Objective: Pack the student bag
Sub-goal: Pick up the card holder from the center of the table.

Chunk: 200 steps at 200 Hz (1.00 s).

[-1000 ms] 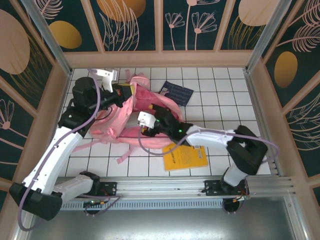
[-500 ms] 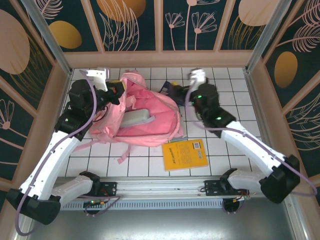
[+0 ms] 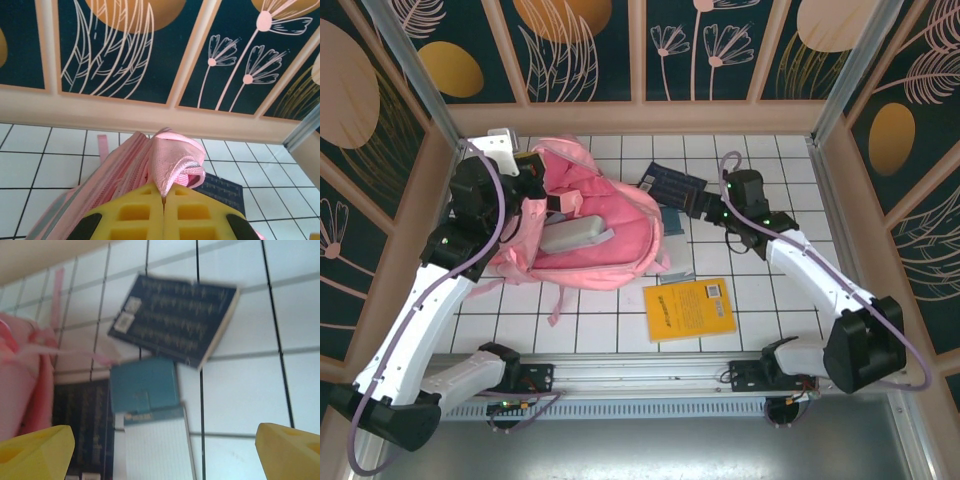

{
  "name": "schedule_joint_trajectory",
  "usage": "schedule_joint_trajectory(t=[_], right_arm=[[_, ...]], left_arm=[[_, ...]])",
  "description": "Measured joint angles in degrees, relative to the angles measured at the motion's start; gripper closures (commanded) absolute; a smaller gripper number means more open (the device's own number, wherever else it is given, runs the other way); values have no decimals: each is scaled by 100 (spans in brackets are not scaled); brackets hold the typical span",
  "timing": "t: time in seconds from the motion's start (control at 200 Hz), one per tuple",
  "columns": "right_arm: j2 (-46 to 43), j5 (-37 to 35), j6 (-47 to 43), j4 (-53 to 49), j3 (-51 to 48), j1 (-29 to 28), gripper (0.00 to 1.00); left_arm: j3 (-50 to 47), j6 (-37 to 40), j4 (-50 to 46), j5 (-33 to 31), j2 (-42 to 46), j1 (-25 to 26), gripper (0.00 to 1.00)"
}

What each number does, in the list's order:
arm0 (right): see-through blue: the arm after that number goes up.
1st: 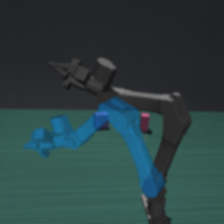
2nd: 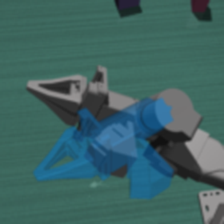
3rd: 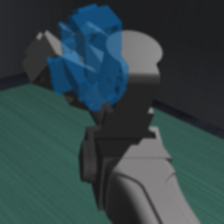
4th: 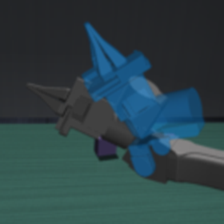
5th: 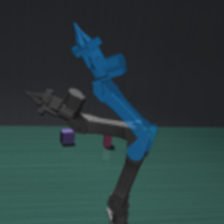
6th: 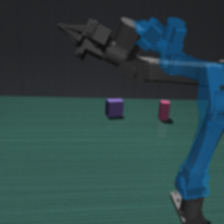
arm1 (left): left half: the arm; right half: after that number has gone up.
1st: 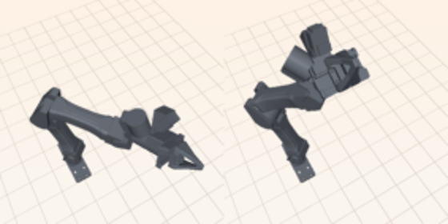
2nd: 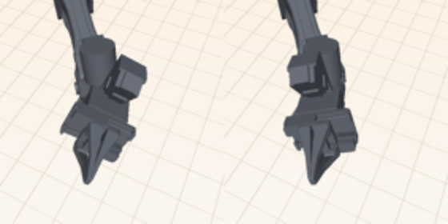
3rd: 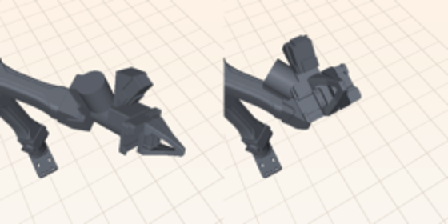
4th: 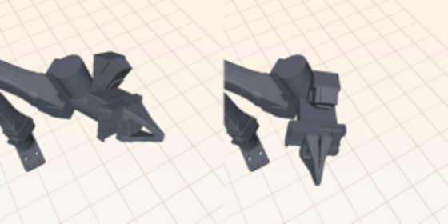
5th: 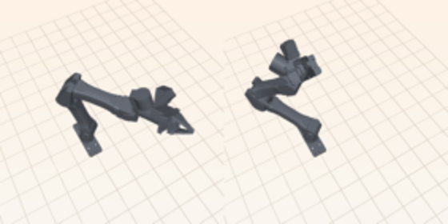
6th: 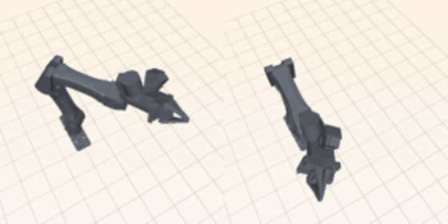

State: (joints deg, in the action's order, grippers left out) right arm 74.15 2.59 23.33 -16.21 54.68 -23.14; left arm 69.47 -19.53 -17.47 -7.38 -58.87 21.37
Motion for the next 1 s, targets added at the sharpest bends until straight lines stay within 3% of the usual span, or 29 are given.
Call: schedule_joint_trajectory(t=[0.3,0.45,0.52,0.761,1.001], right_arm=[[603,304,293,-26,-210,-22,10],[903,328,299,105,-186,-28,9],[1202,315,299,94,-59,-74,4],[3097,-555,258,-407,1794,-835,1],[4232,-1139,251,-986,3364,-1375,2]], left_arm=[[-739,166,501,-647,-181,-35,100],[-1327,-175,850,-522,-107,-579,100],[-1346,-321,914,-496,-63,-739,100],[-1276,-656,876,-328,7,-835,100],[-1261,-822,826,-28,37,-837,100]])
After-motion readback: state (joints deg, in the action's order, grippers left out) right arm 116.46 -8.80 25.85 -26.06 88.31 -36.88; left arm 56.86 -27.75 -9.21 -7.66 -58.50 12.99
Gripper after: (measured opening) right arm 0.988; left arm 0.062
